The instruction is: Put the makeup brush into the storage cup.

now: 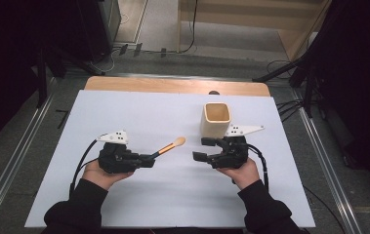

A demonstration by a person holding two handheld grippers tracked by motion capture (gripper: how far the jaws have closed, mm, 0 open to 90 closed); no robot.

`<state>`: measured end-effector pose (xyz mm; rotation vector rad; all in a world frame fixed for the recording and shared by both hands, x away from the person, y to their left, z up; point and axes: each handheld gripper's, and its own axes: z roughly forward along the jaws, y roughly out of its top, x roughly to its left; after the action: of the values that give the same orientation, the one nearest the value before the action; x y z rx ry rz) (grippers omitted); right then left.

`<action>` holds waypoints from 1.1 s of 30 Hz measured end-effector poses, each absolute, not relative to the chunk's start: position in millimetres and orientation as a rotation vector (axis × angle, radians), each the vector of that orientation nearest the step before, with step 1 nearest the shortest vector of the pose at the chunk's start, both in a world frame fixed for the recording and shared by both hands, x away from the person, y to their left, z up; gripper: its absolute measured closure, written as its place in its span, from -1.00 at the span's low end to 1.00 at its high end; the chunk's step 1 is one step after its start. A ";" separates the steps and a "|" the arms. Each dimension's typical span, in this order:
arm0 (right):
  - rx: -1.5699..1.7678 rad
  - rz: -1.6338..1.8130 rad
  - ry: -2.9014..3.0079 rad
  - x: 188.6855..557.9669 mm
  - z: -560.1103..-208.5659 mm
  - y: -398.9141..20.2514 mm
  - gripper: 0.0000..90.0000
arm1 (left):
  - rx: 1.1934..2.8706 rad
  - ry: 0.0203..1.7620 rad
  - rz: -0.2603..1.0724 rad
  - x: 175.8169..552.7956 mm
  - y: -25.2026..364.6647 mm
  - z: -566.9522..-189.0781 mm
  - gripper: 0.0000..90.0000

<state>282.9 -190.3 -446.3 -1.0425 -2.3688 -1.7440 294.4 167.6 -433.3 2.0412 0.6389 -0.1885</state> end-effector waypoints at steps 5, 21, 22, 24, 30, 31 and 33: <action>-1.087 -1.785 -2.363 280.1 -448.8 -184.0 -0.46 | 1.987 0.663 -0.188 294.1 166.0 -433.6 0.77; -1.115 -1.836 -2.219 277.5 -455.3 -156.2 -0.35 | 1.877 0.691 -0.183 290.4 159.9 -434.1 0.77; -1.115 -1.836 -2.219 277.5 -455.3 -156.2 -0.35 | 1.877 0.691 -0.183 290.4 159.9 -434.1 0.77; -1.119 -1.858 -2.181 277.6 -455.4 -153.2 -0.34 | 1.865 0.690 -0.189 289.6 158.6 -434.7 0.77; -1.104 -1.893 -2.142 276.2 -456.5 -144.6 -0.28 | 1.838 0.695 -0.209 288.6 156.0 -436.5 0.77; -1.104 -1.899 -2.129 276.5 -457.0 -143.4 -0.27 | 1.839 0.691 -0.206 288.4 155.7 -436.6 0.77; -1.107 -1.905 -2.105 276.8 -457.7 -141.9 -0.24 | 1.833 0.691 -0.205 287.9 155.1 -436.7 0.77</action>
<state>276.8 -141.9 -457.7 -1.1072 -2.1048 -1.9052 287.9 155.1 -436.7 1.8331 0.6911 -0.2051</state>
